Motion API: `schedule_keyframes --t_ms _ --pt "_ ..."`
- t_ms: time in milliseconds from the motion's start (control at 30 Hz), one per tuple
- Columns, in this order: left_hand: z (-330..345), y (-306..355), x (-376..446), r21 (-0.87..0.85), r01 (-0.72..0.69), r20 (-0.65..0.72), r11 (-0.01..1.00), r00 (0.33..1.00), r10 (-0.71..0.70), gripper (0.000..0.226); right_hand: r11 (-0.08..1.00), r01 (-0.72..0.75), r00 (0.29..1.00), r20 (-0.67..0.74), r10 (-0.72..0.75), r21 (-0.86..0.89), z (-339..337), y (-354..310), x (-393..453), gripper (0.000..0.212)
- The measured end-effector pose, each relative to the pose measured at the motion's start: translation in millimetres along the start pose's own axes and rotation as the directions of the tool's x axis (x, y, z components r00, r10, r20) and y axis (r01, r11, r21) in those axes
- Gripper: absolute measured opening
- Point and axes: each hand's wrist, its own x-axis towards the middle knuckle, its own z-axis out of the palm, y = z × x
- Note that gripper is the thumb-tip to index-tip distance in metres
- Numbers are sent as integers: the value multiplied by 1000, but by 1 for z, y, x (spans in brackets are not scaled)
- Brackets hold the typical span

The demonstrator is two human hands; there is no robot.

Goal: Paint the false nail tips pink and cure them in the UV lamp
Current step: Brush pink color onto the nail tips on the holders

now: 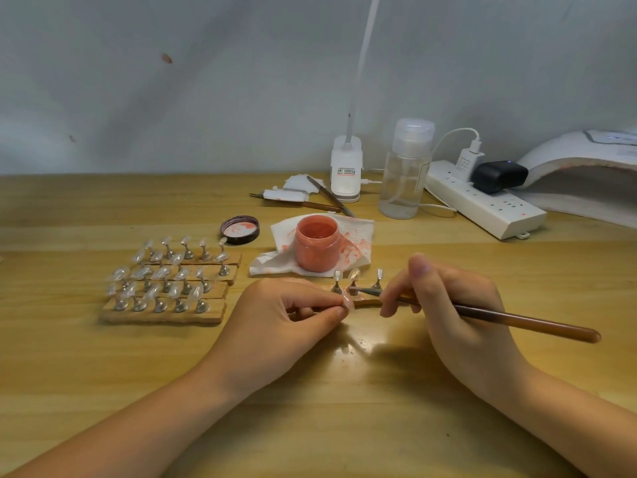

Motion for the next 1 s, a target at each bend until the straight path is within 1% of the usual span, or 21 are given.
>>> schedule_keyframes --t_ms 133,233,367,433,500,600,667,767,900,1000 --pt "1 -1 0 -5 18 -15 1000 1000 -18 27 1000 4 1000 24 -4 8 0 -1 -1 53" --pt "1 0 0 -5 32 -12 999 999 -32 25 997 -27 999 31 25 78 -1 -2 -3 47" --pt "1 1 0 -17 36 -17 999 999 -36 25 987 -51 999 16 49 155 -2 -2 -4 46" --pt "0 0 0 -17 36 -20 999 999 -36 26 990 -35 999 -22 39 139 -2 -2 -3 44" --pt "1 0 0 -13 37 -16 999 999 -37 25 996 -19 999 -34 22 82 0 -2 -2 41" --pt "1 1 1 -10 35 -5 999 999 -35 23 1000 -2 1000 2 2 -13 2 -2 0 41" --pt "1 2 1 -6 32 -4 999 999 -32 23 999 -4 1000 19 4 -37 2 -2 0 41" --pt "0 2 1 0 35 -10 999 999 -35 24 1000 -7 1000 21 7 -7 1 -3 -2 45" --pt "1 2 0 -5 41 -10 999 999 -41 25 996 -23 1000 -15 24 87 0 -3 -5 47" --pt "1 3 0 1 47 -4 999 999 -47 24 999 -9 999 -38 11 39 0 -3 -4 45"
